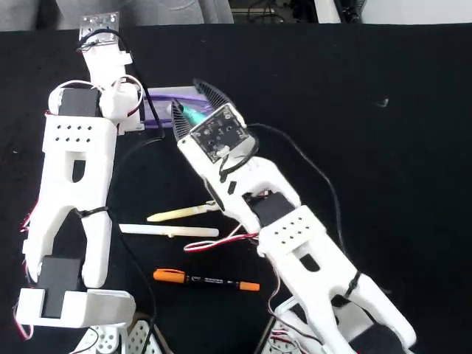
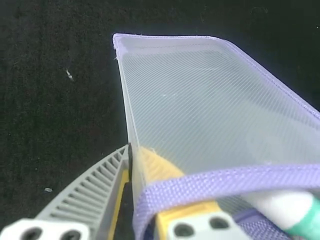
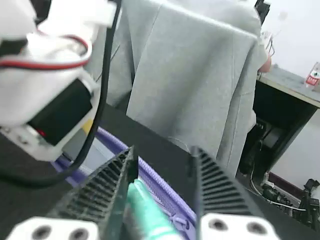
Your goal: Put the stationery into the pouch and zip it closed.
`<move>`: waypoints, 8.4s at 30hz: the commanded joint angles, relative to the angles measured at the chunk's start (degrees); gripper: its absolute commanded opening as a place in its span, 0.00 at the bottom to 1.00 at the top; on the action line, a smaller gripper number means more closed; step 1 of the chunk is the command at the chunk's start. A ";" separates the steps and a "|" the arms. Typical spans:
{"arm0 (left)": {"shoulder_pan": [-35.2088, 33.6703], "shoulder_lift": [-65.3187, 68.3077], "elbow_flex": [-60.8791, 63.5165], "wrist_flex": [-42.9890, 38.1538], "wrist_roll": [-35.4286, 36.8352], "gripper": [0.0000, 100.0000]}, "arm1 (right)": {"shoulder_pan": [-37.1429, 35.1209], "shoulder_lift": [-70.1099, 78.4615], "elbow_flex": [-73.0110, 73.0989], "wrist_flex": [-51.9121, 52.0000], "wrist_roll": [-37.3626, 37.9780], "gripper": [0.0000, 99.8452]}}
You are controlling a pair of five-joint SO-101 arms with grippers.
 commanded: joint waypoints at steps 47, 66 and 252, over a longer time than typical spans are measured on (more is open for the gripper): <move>-8.04 -0.53 -0.84 -3.78 0.88 0.03 | 20.04 -11.74 0.84 53.10 -11.34 0.22; -8.04 -0.44 -0.75 -3.69 0.88 0.03 | 16.62 31.60 -15.96 47.12 -11.25 0.22; -14.11 -0.53 -0.04 -7.38 0.88 0.03 | 6.33 -24.57 -4.70 46.59 -11.69 0.14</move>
